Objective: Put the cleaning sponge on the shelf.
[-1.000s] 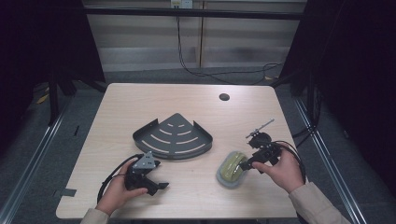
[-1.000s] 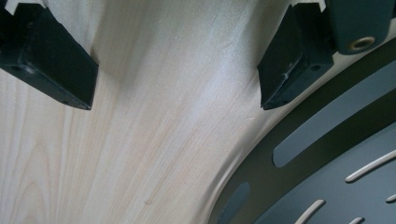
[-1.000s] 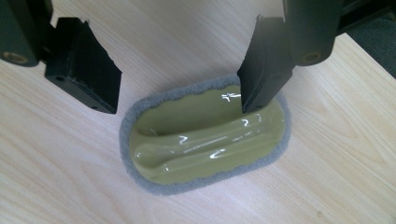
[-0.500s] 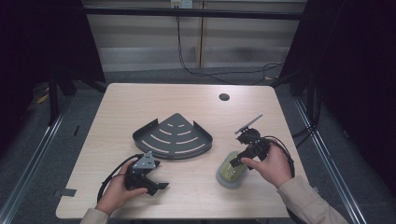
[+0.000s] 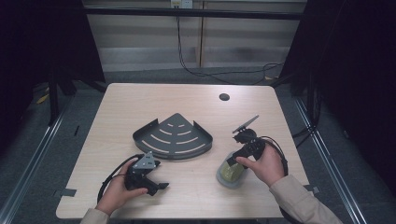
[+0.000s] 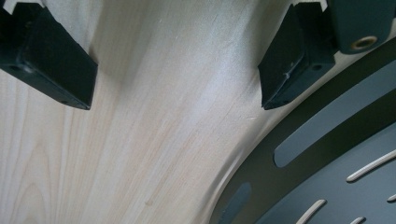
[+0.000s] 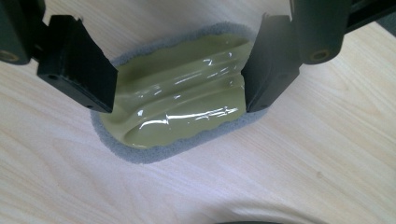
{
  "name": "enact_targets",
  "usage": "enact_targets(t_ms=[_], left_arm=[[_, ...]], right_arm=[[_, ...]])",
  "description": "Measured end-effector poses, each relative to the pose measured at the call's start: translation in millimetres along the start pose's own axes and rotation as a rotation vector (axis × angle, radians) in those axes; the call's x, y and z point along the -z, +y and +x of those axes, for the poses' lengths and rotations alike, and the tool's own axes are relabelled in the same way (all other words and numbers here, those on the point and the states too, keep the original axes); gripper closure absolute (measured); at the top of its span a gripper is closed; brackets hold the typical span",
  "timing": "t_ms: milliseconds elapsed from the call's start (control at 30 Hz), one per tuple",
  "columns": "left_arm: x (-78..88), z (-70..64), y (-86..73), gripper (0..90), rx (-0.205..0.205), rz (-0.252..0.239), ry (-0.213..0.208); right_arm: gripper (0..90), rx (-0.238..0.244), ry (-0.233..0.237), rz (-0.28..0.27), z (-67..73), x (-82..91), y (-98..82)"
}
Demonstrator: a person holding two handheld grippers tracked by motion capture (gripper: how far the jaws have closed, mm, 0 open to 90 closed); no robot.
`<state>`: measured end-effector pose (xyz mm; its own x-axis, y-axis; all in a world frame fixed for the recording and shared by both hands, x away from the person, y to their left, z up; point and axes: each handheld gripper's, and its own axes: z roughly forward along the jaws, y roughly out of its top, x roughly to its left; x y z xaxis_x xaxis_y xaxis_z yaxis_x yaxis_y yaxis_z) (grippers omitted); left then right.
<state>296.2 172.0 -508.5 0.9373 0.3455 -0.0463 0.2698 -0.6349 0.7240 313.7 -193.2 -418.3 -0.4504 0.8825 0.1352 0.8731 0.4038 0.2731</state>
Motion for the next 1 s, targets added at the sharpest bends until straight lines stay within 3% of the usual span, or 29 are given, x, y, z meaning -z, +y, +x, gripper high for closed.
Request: enact_targets(t_ms=[300,433,567,700,733,833,1000], left_arm=[[0.0,-0.1,0.0,10.9,0.001,0.002,-0.001],[-0.4,0.5,-0.2,10.5,0.009,-0.01,-0.008],[-0.4,0.4,-0.2,10.4,0.002,-0.005,-0.006],[-0.4,0.3,-0.2,10.3,0.008,-0.008,-0.008],[-0.4,0.7,-0.2,10.3,0.009,-0.01,-0.011],[-0.4,1.3,-0.4,10.4,0.012,-0.014,-0.015],[-0.3,0.8,-0.2,10.3,0.008,-0.009,-0.012]], right_arm=[[21.9,-0.025,-0.003,0.041,-2.1,-7.9,1.4],[22.7,-0.048,-0.005,0.029,-2.0,-7.8,2.5],[22.1,-0.04,-0.021,0.021,-0.5,-11.4,5.5],[26.5,-0.031,-0.027,0.062,-2.0,-20.3,4.6],[35.1,-0.016,-0.027,0.069,-2.5,-19.8,2.8],[42.8,-0.003,-0.013,0.058,-2.6,-15.6,1.6],[57.9,0.034,-0.006,0.104,-0.6,-12.0,0.5]])
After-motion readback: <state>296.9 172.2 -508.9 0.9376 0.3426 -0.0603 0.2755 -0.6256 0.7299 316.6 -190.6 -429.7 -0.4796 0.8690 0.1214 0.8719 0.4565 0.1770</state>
